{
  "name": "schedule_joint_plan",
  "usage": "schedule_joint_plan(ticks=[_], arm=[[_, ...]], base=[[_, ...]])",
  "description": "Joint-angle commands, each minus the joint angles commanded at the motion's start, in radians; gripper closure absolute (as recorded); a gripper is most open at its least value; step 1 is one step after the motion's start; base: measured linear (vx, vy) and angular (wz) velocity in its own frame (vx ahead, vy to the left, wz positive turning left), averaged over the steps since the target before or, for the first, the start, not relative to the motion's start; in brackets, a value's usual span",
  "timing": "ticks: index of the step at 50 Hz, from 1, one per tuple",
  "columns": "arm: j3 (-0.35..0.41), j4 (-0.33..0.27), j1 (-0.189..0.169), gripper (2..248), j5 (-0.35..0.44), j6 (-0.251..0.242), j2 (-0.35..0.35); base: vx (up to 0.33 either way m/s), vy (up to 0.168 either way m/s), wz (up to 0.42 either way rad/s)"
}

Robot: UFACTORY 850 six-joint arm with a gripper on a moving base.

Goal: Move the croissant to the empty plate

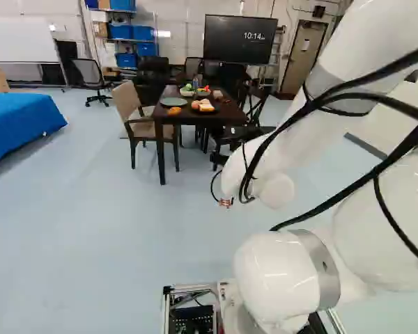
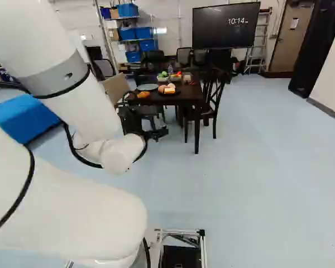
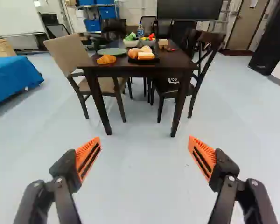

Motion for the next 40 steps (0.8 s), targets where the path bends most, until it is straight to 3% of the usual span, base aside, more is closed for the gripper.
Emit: schedule_joint_plan(ticks=[40], arm=[[0.000,0.000,0.000,3,0.000,0.000,0.000]], base=[[0.000,0.000,0.000]])
